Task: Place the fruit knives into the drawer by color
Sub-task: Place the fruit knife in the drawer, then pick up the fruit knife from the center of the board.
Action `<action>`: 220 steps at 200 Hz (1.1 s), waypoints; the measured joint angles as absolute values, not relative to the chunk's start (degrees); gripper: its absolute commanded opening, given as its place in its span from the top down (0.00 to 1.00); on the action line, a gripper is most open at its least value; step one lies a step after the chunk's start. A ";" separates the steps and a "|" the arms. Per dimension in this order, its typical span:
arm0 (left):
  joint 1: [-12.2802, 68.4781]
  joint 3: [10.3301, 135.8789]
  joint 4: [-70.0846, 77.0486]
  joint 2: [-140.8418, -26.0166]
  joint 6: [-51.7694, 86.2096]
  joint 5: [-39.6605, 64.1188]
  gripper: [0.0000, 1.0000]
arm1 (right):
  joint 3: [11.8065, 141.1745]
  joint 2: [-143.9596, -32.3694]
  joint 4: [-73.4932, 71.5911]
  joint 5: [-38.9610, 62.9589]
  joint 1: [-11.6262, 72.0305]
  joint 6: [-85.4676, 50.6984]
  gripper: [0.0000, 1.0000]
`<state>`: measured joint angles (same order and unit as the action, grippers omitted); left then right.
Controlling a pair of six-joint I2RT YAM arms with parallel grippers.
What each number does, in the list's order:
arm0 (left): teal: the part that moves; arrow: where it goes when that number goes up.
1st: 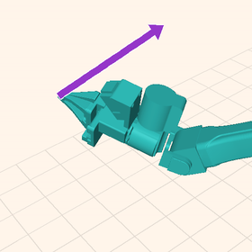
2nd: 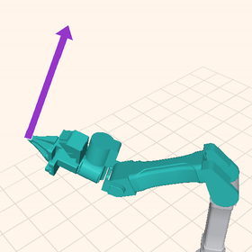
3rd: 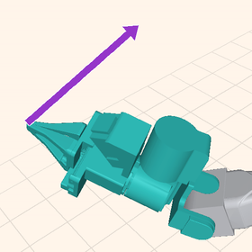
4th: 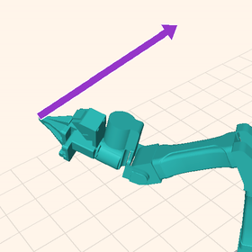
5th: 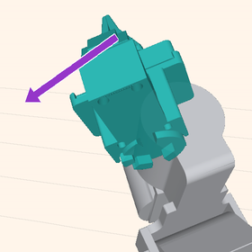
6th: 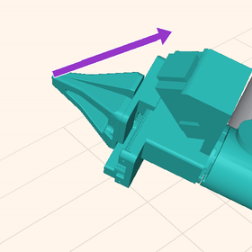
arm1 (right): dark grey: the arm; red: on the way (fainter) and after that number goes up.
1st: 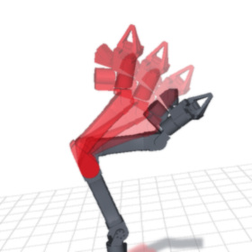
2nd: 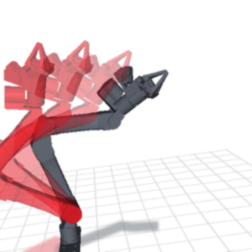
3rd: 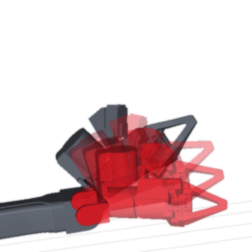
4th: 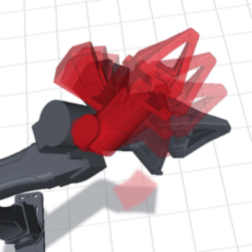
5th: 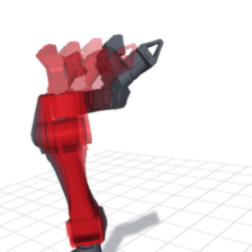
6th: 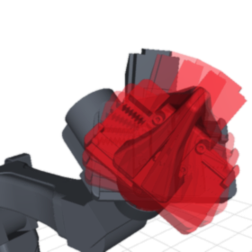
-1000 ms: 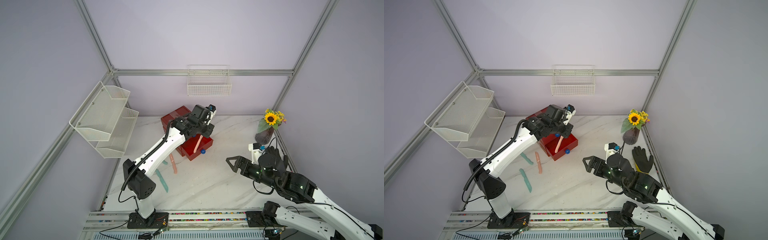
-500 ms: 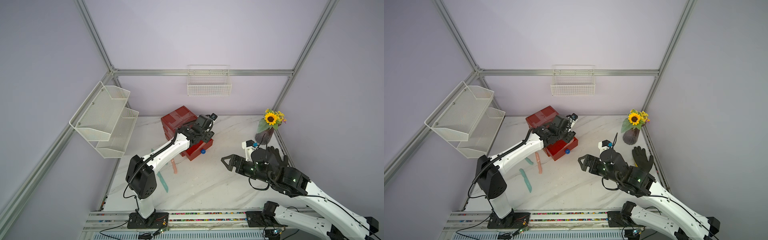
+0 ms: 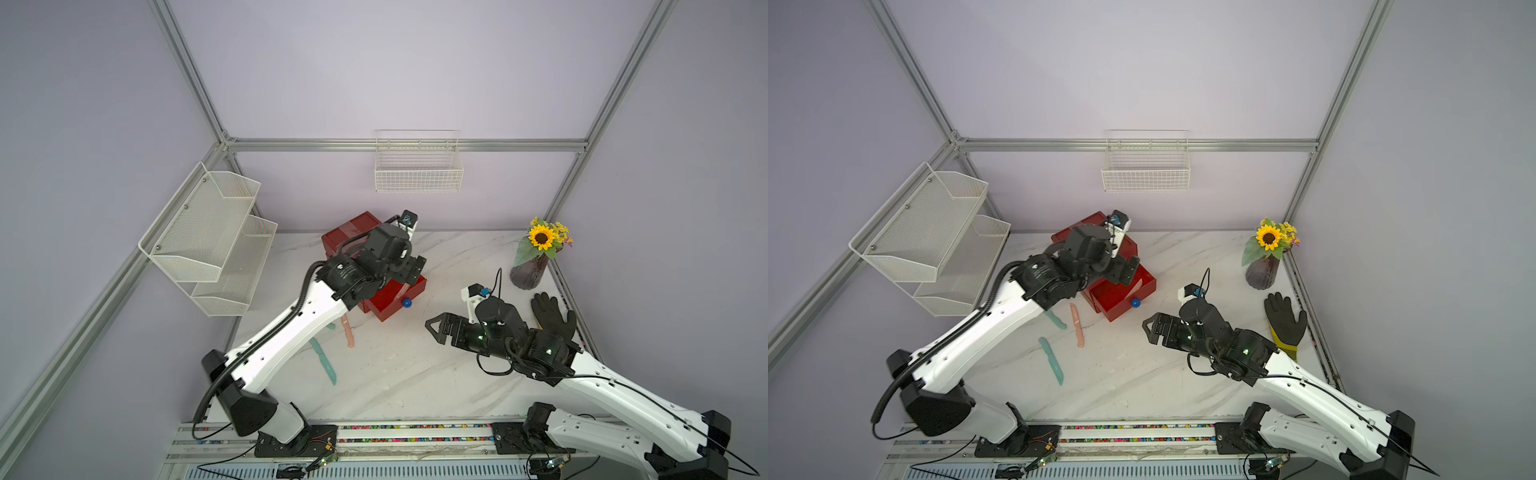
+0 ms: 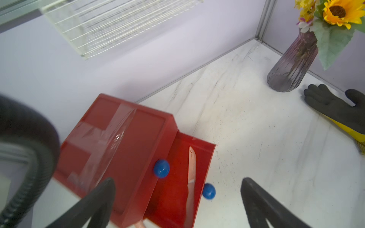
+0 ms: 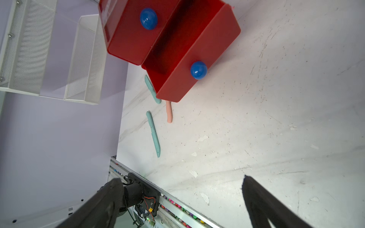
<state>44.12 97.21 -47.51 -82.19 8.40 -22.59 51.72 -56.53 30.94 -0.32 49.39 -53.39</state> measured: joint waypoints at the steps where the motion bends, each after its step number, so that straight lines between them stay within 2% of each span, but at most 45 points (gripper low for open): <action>1: 44.05 97.03 -47.68 -81.80 8.64 -22.63 0.00 | 51.62 -56.82 30.59 -0.25 49.39 -53.32 0.03; 32: 36.45 86.00 -57.84 -65.67 19.05 -21.74 0.00 | 51.16 -64.40 23.22 1.93 49.39 -51.48 0.03; 64: 23.97 75.35 -64.99 -59.92 25.23 -15.25 0.00 | 51.99 -71.33 17.28 4.01 49.39 -48.49 0.03; 88: 16.60 68.66 -64.25 -64.34 29.82 -7.27 0.01 | 53.87 -76.18 14.09 5.26 49.39 -46.44 0.03; 107: 14.22 64.60 -61.34 -70.89 33.30 -2.00 0.11 | 54.28 -77.41 12.34 5.89 49.19 -45.54 0.03; 153: 13.52 63.94 -54.76 -85.82 35.18 6.02 0.16 | 54.52 -76.03 11.29 7.14 47.20 -44.21 0.03; 189: 13.50 63.83 -51.83 -92.77 35.33 7.31 0.41 | 52.40 -70.98 10.68 7.25 44.66 -44.05 0.03; 220: 13.52 62.78 -49.10 -94.85 35.53 7.75 0.41 | 50.68 -67.64 10.68 7.29 43.09 -44.03 0.03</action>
<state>13.52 62.78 -49.10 -94.85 35.53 7.75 50.68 -67.64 10.68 7.29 43.09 -44.03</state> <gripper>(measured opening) 0.585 0.975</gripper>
